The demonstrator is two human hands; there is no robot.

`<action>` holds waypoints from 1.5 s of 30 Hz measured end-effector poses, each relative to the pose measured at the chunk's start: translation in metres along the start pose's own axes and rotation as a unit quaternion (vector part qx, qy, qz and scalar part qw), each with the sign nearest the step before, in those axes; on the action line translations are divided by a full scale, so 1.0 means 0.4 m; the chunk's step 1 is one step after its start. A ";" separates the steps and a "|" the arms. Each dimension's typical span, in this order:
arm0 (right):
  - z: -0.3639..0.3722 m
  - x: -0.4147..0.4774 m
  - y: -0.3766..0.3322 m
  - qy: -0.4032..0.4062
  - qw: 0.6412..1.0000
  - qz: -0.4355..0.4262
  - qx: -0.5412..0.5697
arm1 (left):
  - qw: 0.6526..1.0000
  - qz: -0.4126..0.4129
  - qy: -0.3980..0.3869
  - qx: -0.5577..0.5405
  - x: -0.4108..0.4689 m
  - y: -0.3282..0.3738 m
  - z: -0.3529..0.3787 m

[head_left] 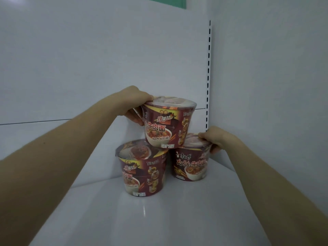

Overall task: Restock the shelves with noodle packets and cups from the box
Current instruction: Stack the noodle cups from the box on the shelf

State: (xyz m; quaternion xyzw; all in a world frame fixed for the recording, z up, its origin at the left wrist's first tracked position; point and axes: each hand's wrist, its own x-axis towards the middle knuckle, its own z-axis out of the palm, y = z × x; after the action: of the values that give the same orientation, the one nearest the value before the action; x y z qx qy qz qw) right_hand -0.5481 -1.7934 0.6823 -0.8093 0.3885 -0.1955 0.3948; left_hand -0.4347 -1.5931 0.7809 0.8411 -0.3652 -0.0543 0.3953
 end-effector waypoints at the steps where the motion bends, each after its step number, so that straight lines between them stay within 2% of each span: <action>1: 0.002 0.009 0.001 -0.003 1.000 0.000 -0.004 | 1.000 -0.004 0.001 0.001 0.004 -0.001 0.005; 8: 0.008 0.048 0.005 -0.012 1.000 -0.006 -0.001 | 0.999 -0.038 0.024 0.002 0.029 -0.009 0.028; 21: 0.013 0.054 0.022 0.025 0.999 0.003 0.042 | 0.998 -0.060 0.011 -0.033 0.030 -0.042 0.031; 34: 0.009 0.070 0.029 0.042 0.998 0.002 0.051 | 0.996 -0.087 0.017 0.014 0.012 -0.003 0.044; 41: 0.001 0.046 0.035 0.060 0.995 -0.029 0.074 | 0.991 -0.035 0.111 -0.071 -0.007 -0.038 0.047; 43: -0.009 0.034 0.036 0.071 0.995 -0.049 0.055 | 0.987 0.001 0.155 -0.032 -0.032 -0.057 0.049; 45: -0.021 0.019 0.034 0.088 0.993 -0.077 0.029 | 0.972 0.052 0.215 0.083 -0.069 -0.077 0.054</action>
State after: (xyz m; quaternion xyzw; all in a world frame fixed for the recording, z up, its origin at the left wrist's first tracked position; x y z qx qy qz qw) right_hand -0.5550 -1.8088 0.6766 -0.8043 0.3528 -0.3073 0.3663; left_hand -0.4452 -1.5756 0.7391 0.8427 -0.3182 0.1785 0.3959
